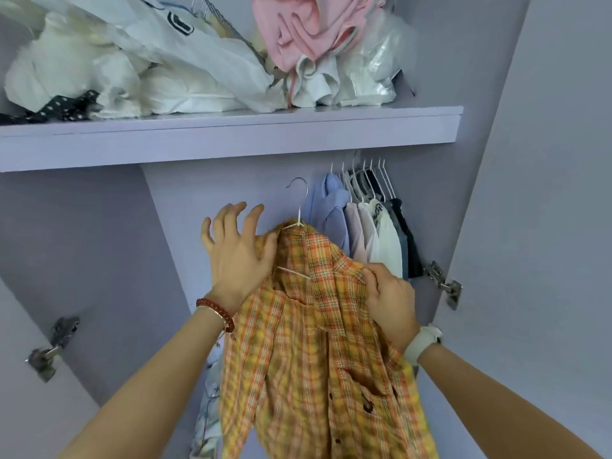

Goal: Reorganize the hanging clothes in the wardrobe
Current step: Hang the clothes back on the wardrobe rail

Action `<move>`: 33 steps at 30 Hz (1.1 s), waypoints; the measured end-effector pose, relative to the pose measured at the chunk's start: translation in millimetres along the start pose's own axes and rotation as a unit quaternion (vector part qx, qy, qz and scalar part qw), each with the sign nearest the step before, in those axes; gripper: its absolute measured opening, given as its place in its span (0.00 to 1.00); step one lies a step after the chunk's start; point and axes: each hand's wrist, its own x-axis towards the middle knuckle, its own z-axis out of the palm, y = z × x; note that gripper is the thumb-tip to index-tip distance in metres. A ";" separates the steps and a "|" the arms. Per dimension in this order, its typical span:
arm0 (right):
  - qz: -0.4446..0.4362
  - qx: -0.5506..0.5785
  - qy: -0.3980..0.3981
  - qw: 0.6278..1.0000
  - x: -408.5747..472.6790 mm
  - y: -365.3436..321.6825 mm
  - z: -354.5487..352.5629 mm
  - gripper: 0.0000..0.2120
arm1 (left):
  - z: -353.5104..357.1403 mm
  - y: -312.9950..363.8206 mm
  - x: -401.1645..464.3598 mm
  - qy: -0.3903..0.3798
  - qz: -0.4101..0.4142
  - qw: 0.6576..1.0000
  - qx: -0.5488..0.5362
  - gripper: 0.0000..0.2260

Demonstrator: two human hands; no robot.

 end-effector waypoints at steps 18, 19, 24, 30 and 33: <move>0.226 -0.025 -0.008 0.974 134.0 -26.7 132.8 0.13 | 52.6 -35.1 97.5 0.120 0.124 0.980 0.096 0.28; 0.228 -0.027 -0.032 0.973 135.4 -24.6 137.8 0.12 | 54.0 -35.7 97.8 0.126 0.127 0.979 0.094 0.28; 0.242 0.024 -0.095 0.965 138.2 -17.4 139.2 0.16 | 55.1 -35.0 99.1 0.143 0.135 0.976 0.090 0.29; 0.130 0.076 -0.050 0.987 102.1 -22.3 109.2 0.20 | 64.1 -34.6 69.5 0.117 0.118 0.986 0.003 0.28; 0.079 0.018 -0.011 0.997 59.8 -14.7 78.1 0.20 | 83.4 -24.6 28.2 0.026 0.098 0.994 -0.041 0.25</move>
